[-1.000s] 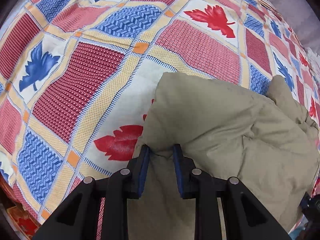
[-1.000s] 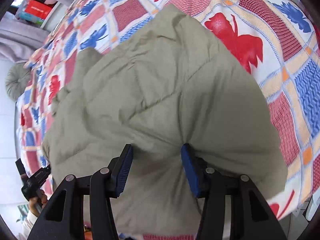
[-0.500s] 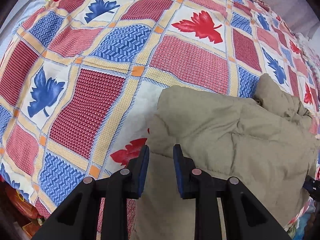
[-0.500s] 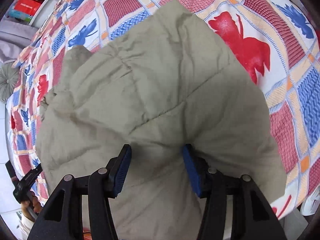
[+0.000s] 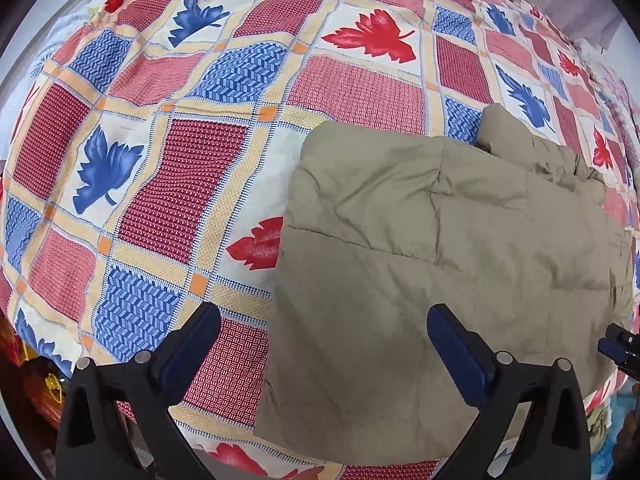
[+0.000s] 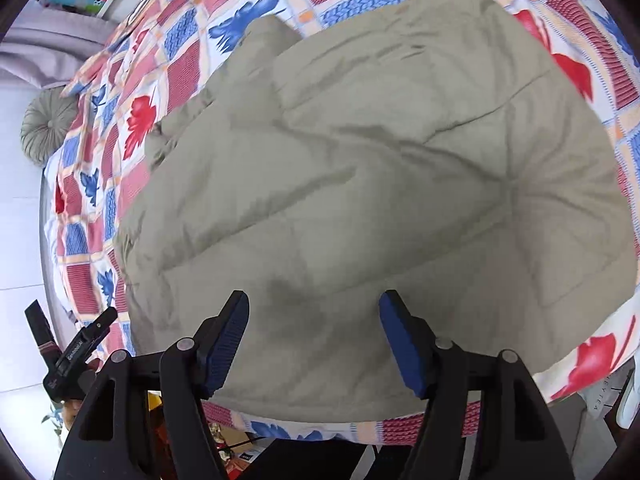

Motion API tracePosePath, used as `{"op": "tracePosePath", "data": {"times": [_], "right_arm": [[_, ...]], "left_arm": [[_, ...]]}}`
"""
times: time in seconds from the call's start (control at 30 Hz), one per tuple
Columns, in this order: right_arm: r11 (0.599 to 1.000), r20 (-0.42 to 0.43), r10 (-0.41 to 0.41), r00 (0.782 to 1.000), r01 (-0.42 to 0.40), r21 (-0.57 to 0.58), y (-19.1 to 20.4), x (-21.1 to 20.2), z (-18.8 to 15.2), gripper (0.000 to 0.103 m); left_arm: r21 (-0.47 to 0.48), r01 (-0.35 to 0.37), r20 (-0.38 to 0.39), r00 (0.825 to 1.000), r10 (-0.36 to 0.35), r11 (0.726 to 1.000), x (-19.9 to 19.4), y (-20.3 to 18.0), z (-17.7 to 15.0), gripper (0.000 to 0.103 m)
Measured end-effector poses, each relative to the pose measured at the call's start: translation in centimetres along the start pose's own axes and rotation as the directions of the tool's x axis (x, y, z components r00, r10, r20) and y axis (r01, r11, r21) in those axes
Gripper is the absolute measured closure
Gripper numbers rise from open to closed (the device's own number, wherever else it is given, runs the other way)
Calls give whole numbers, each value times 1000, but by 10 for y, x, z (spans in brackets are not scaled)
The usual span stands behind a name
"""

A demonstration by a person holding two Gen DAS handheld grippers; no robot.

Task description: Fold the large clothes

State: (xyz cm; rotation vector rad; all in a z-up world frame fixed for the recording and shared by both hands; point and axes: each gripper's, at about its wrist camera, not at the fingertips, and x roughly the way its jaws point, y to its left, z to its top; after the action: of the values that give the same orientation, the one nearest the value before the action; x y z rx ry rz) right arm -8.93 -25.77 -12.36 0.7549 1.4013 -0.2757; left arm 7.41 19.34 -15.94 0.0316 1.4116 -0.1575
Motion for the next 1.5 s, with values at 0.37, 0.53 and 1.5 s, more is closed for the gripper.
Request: {"op": "tracePosePath", "data": {"times": [0.37, 0.53, 1.5], "right_arm": [[988, -31, 145, 989, -147, -55, 35, 17, -16, 0], [985, -66, 129, 989, -136, -104, 51, 26, -19, 0], [991, -96, 130, 987, -130, 0, 45, 47, -16, 78]], "left_arm": [[11, -61, -33, 998, 61, 998, 15, 10, -1, 0], [16, -23, -43, 999, 24, 1000, 21, 15, 0, 0], [-47, 539, -261, 806, -532, 841, 90, 72, 21, 0]]}}
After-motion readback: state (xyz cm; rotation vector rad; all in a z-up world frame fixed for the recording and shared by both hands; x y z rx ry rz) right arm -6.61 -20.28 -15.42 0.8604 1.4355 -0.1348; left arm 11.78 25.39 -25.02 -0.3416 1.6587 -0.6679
